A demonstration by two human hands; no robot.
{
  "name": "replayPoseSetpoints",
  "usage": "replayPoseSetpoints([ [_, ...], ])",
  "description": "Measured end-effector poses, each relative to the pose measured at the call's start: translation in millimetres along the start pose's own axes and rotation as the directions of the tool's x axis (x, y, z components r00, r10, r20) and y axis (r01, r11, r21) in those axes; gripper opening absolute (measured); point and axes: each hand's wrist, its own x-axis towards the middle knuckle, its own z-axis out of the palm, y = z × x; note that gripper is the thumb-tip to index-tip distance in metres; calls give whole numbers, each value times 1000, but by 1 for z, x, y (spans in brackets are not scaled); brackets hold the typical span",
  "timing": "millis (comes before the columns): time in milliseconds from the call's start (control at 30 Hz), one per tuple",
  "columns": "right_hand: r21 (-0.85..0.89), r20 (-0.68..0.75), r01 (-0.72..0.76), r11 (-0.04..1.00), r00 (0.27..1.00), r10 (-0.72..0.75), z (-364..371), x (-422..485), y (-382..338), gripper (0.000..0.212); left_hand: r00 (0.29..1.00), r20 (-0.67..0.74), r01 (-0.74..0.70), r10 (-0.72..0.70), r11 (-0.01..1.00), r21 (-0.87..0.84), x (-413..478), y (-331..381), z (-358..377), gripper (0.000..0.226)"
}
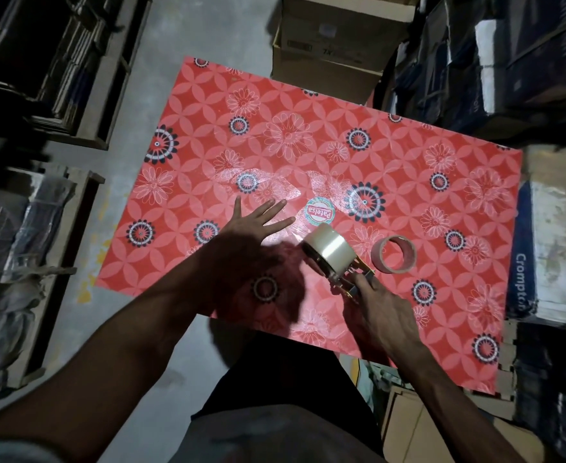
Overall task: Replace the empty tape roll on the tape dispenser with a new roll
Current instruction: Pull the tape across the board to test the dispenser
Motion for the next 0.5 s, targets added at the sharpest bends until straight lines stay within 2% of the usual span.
replayPoseSetpoints([
  [133, 5, 72, 15, 1000, 997, -16, -18, -11, 4, 37, 999, 14, 30, -30, 1000, -6, 2, 1, 3, 104],
  [233, 36, 109, 85, 996, 990, -88, -35, -4, -1, 39, 996, 54, 74, -73, 997, -9, 5, 8, 4, 100],
  [367, -112, 167, 184, 977, 972, -164, -56, 23, -10, 40, 995, 73, 53, -64, 990, 134, 6, 23, 7, 93],
  [433, -184, 196, 222, 957, 963, -186, -67, 34, -22, 44, 994, 113, -14, -3, 988, 151, 5, 31, 3, 83],
  [500, -219, 261, 255, 942, 945, -195, -78, 43, -37, 43, 983, 181, -15, -11, 990, 140, 5, 36, -3, 77],
])
